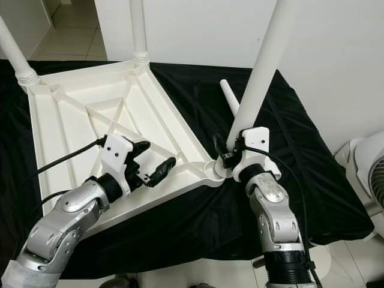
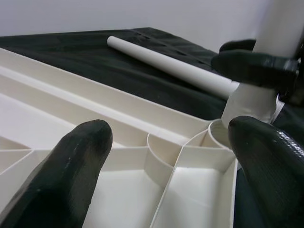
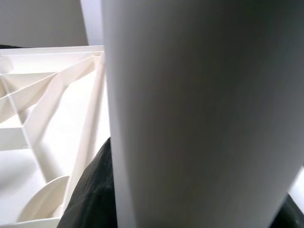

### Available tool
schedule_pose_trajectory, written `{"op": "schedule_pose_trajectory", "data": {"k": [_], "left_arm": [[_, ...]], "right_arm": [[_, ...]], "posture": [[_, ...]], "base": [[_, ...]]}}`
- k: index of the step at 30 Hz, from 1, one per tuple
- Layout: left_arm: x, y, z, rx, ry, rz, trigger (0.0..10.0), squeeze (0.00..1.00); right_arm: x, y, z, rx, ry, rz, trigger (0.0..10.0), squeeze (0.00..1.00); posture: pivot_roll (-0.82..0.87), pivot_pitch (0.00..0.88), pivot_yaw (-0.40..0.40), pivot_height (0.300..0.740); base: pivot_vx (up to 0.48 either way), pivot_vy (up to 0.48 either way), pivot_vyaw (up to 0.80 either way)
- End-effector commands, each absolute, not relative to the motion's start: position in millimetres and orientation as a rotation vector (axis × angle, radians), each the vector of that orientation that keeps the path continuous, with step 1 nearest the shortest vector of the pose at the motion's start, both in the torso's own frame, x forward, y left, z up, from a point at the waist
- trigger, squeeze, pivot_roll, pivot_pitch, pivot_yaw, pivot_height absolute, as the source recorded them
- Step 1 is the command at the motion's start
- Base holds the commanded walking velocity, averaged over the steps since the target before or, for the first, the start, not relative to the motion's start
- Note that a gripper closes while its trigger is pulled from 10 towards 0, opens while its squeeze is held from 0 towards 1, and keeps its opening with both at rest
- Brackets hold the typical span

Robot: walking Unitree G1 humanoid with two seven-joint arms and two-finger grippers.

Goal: Building children table

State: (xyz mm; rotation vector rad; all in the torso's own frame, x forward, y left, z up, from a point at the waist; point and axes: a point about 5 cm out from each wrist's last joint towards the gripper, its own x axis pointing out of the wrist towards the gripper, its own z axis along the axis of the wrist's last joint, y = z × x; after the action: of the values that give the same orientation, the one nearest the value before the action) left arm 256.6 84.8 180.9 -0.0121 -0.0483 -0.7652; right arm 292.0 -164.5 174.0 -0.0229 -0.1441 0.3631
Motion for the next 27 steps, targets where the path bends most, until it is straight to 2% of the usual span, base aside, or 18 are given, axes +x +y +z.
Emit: {"op": "schedule_pose_trajectory", "data": {"k": [1,12,14,27], "left_arm": [[251.3,78.8,187.8,-0.016,-0.066,-0.878,10.0,0.00],[249.6,63.2,222.6,-0.158,-0.115,-1.105,10.0,0.00],[247.4,57.7,235.8,-0.203,-0.127,-1.215,10.0,0.00],[254.4,45.9,263.3,-0.133,-0.163,-1.373,10.0,0.00]], "right_arm": [[292.6,-159.5,176.8,-0.027,-0.160,0.408,10.0,0.00],[287.3,-144.2,173.7,-0.036,-0.123,0.641,10.0,0.00],[285.2,-140.1,172.1,-0.071,-0.102,0.715,10.0,0.00],[285.2,-137.3,169.2,-0.171,0.012,0.850,10.0,0.00]], "posture": [[0.10,0.053,-0.044,0.740],[0.12,0.024,-0.061,0.740],[0.12,0.021,-0.062,0.740],[0.11,0.011,-0.052,0.740]], "base": [[0.000,0.000,0.00],[0.000,0.000,0.00],[0.000,0.000,0.00],[0.000,0.000,0.00]]}}
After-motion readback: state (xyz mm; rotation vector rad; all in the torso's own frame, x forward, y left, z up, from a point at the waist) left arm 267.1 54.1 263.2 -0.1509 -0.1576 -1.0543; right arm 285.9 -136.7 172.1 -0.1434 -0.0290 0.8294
